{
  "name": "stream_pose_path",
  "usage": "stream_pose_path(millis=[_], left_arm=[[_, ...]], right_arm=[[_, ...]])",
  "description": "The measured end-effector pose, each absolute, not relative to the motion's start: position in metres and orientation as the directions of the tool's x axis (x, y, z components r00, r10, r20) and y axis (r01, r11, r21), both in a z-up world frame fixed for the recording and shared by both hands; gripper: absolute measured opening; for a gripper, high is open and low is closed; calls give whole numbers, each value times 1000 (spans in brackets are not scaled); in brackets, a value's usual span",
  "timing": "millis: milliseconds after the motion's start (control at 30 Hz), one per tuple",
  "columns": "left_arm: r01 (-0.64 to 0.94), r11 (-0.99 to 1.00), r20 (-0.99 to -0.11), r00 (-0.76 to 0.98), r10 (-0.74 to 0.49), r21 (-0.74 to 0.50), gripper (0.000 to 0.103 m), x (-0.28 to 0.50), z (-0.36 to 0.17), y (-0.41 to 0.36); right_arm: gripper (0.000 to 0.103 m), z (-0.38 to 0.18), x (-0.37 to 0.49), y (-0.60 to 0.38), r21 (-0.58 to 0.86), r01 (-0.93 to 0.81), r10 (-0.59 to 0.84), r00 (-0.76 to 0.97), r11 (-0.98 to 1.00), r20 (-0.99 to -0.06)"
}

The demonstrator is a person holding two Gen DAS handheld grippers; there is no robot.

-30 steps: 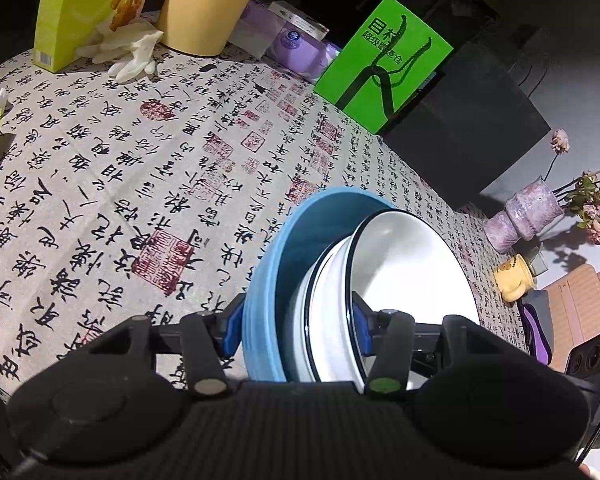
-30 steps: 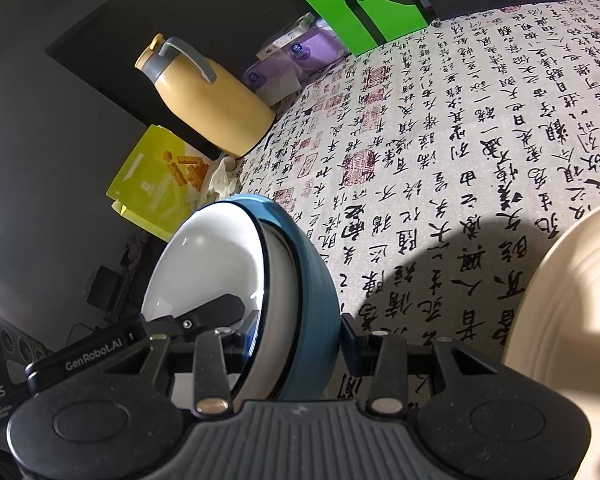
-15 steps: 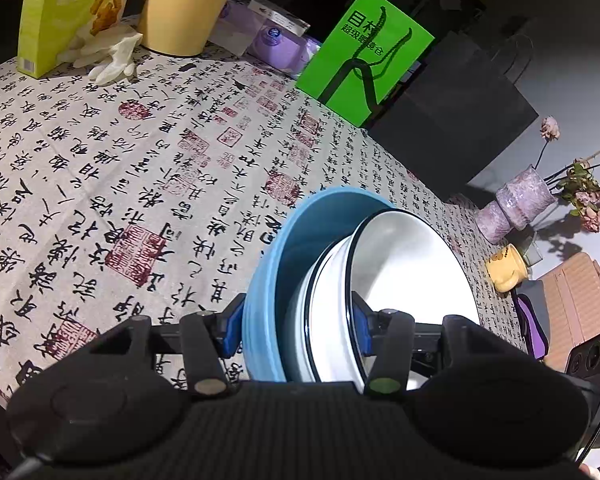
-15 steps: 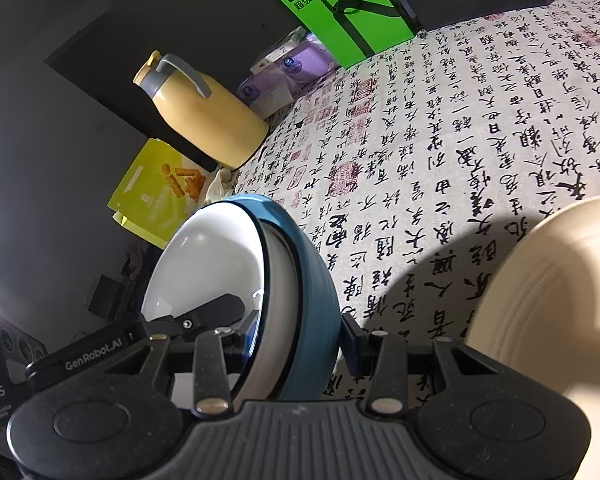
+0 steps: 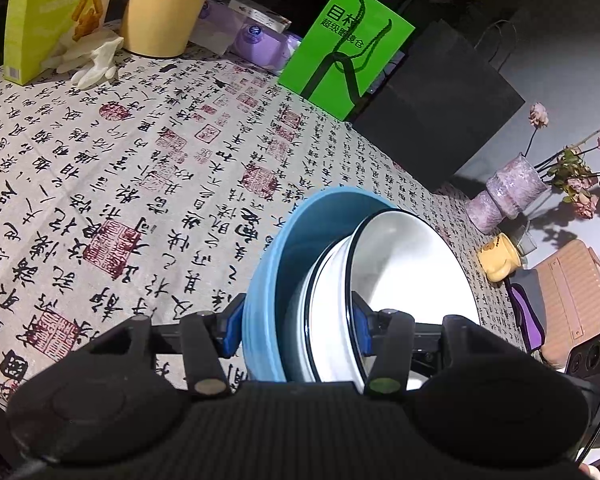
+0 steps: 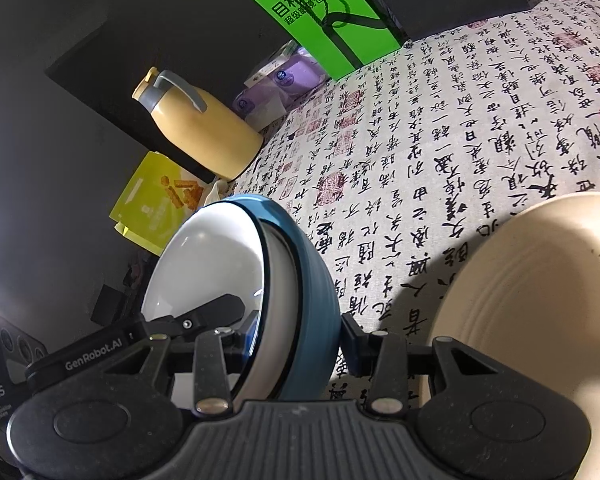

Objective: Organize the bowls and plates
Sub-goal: 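Bring the held blue bowl over the cream plate stack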

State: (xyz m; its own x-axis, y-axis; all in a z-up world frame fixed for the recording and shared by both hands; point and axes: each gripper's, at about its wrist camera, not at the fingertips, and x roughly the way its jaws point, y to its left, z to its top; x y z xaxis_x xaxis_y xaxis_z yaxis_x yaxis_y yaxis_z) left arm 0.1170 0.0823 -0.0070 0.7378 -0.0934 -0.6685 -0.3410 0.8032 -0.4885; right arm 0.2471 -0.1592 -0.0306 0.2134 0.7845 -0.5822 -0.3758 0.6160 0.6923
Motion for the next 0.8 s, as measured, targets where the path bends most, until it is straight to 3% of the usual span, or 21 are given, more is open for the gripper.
stream_pose_path(millis=[800], left_arm=[[-302,826,-661,742,-109,-476,51,115,2,44]], right_arm=[[40,-25,238,-201,703,-361,790,253,613,-559]])
